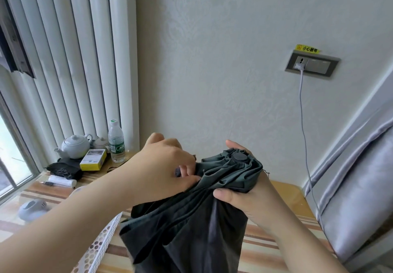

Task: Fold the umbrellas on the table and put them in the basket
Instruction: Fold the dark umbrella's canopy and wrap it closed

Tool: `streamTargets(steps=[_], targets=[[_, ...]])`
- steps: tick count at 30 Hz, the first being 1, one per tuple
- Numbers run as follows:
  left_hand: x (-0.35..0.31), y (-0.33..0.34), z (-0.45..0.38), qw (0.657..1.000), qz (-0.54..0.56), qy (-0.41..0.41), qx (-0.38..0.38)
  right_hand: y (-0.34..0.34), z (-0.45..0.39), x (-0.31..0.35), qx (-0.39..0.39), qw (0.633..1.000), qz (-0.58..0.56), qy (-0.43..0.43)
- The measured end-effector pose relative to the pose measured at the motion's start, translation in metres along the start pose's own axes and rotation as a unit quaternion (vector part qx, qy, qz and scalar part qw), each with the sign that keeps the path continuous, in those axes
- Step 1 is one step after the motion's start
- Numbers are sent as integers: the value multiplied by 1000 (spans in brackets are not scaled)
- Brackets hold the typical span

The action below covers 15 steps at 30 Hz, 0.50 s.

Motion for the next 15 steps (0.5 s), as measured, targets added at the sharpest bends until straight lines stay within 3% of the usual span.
streamTargets(steps=[3, 6, 11, 15], targets=[[-8, -10, 3, 996, -52, 8, -71, -2, 0, -2, -15, 1000, 7, 1], [-16, -15, 10, 994, 31, 30, -97, -5, 1, -1, -28, 1000, 10, 2], [-10, -7, 18, 981, 185, -50, -21, -8, 1, 0, -32, 999, 18, 8], [-4, -7, 12, 979, 196, -65, -3, -3, 0, 2, -14, 999, 31, 10]])
Point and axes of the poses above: each hand's wrist, its own z-axis away from the middle knuckle, its own y-axis out of the palm, x = y × z, the point moved 7 cm from there along -z, towards the middle knuckle, and after that the axes turned 8 degrees about x, right-handed, at the moved point
